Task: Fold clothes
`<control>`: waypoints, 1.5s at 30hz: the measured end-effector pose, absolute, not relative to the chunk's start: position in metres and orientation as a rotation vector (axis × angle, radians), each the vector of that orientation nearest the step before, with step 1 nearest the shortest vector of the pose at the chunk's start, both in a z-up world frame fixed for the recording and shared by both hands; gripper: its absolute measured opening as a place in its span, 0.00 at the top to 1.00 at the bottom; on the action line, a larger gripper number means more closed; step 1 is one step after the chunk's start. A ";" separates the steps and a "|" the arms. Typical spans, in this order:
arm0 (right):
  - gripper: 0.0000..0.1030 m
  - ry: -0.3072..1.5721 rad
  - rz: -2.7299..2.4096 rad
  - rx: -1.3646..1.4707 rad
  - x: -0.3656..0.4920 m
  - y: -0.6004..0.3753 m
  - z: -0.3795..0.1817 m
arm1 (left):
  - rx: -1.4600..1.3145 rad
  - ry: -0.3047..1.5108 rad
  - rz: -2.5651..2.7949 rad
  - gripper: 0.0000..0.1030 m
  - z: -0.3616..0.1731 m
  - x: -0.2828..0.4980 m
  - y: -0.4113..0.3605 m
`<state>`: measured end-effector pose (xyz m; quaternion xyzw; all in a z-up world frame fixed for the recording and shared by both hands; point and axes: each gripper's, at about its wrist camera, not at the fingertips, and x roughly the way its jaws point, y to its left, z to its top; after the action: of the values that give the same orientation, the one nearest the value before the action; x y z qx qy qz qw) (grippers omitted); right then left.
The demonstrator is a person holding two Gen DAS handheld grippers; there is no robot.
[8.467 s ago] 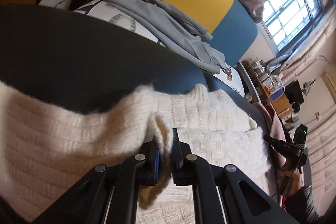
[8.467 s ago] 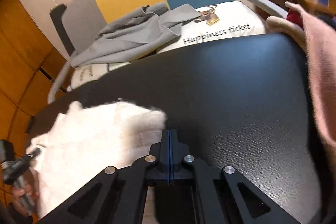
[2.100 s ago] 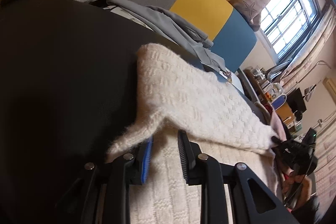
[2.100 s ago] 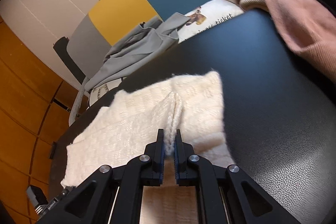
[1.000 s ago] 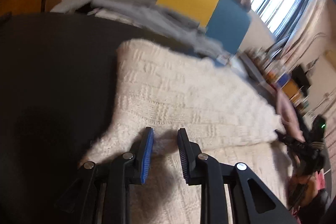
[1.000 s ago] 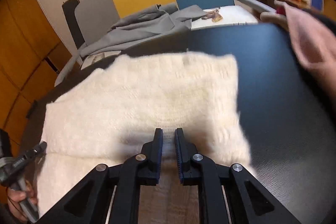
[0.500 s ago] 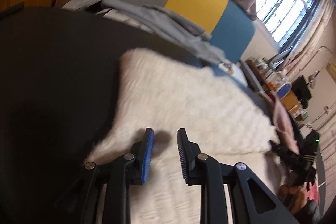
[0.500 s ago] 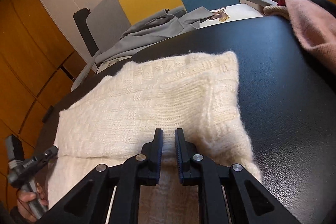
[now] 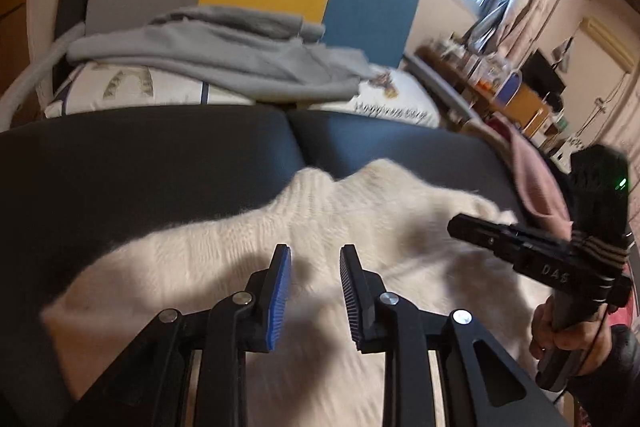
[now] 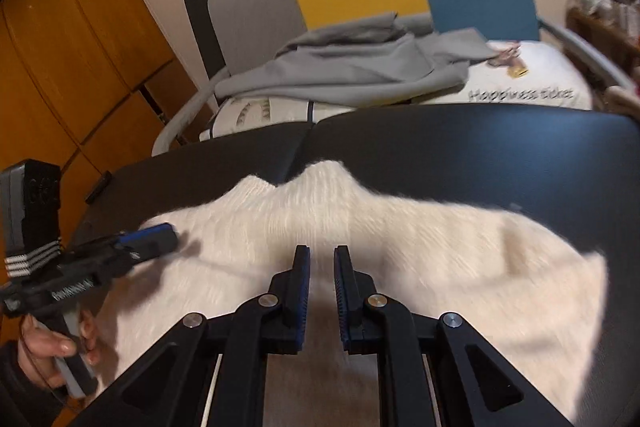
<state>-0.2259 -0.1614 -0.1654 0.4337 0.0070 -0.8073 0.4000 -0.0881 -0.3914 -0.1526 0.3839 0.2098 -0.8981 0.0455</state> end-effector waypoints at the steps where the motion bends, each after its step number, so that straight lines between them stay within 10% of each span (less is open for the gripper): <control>1: 0.87 0.024 -2.035 1.109 -0.231 -0.168 -0.169 | 1.196 0.637 -2.743 0.76 -0.157 -0.098 -0.392; 30: 1.00 -0.065 -2.140 1.169 -0.248 -0.154 -0.182 | 1.119 0.595 -2.662 0.79 -0.174 -0.119 -0.387; 45: 0.69 -0.254 -2.222 1.135 -0.133 0.016 -0.174 | 1.007 0.687 -2.645 0.76 -0.146 0.061 -0.343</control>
<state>-0.1334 0.0161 -0.1741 0.4299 -0.0961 -0.8420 0.3115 0.0613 -0.3430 -0.1458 0.3434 0.2343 -0.9022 0.1146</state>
